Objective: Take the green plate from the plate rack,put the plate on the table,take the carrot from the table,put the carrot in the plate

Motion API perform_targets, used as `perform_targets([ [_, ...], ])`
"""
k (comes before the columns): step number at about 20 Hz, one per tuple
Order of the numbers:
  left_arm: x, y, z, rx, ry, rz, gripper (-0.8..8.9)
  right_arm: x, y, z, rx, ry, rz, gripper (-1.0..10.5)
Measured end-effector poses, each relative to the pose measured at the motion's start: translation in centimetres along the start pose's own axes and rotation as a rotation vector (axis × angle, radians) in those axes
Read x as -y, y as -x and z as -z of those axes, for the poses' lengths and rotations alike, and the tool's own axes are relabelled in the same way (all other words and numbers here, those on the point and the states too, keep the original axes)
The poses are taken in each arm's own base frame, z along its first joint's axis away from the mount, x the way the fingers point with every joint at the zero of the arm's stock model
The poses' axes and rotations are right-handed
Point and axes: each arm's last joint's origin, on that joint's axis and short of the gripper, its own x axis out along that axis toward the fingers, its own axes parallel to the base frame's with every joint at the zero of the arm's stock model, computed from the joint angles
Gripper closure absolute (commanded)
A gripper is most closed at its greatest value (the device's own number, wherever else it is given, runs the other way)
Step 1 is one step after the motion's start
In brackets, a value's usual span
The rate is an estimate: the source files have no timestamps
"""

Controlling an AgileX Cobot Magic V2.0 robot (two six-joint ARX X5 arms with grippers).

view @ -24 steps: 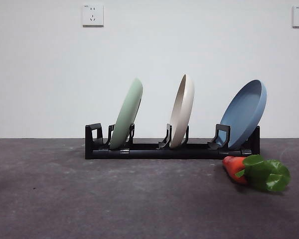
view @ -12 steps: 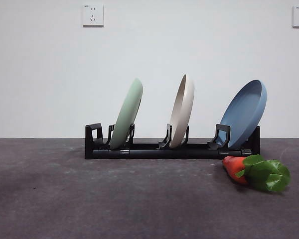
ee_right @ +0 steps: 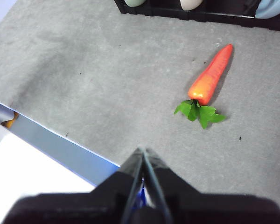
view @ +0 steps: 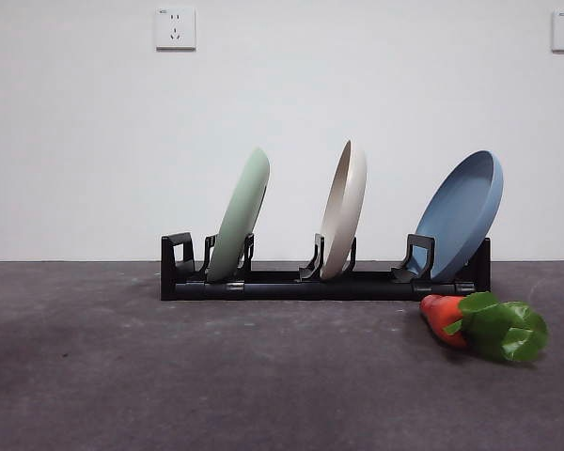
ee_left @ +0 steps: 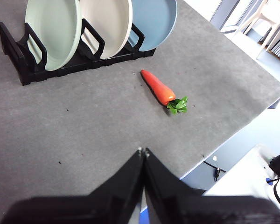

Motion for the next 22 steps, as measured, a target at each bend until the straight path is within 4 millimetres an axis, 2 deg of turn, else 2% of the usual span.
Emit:
perform_targets([
  [1,-0.1,-0.1,-0.1,-0.004,0.000,0.000,6.23,0.0,0.0,0.0,0.000,0.001,0.001,6.5],
  [2,-0.2,-0.2,-0.1,-0.008,0.004,0.000,4.15,0.0,0.0,0.0,0.001,0.000,0.002,4.2],
  [3,-0.2,-0.3,-0.2,-0.013,0.007,0.001,2.58,0.0,0.0,0.0,0.004,0.001,0.002,2.6],
  [6,-0.5,-0.6,-0.6,-0.005,0.007,0.005,2.42,0.0,0.0,-0.2,0.015,-0.004,0.007,2.5],
  [10,-1.2,-1.5,-2.1,0.054,0.003,0.015,2.42,0.1,-0.1,-0.2,0.012,-0.009,0.007,2.5],
  [14,-2.3,-3.4,-4.2,0.102,0.001,0.053,2.42,0.2,-0.2,-0.3,0.005,-0.018,0.007,2.5],
  [17,-3.1,-6.1,-5.7,0.091,-0.025,0.094,2.42,0.3,-0.4,-0.4,-0.005,-0.026,0.006,2.5],
  [22,-4.1,-12.9,-7.9,0.097,-0.096,0.051,2.42,0.6,-0.8,-0.7,-0.024,-0.040,0.004,2.5],
])
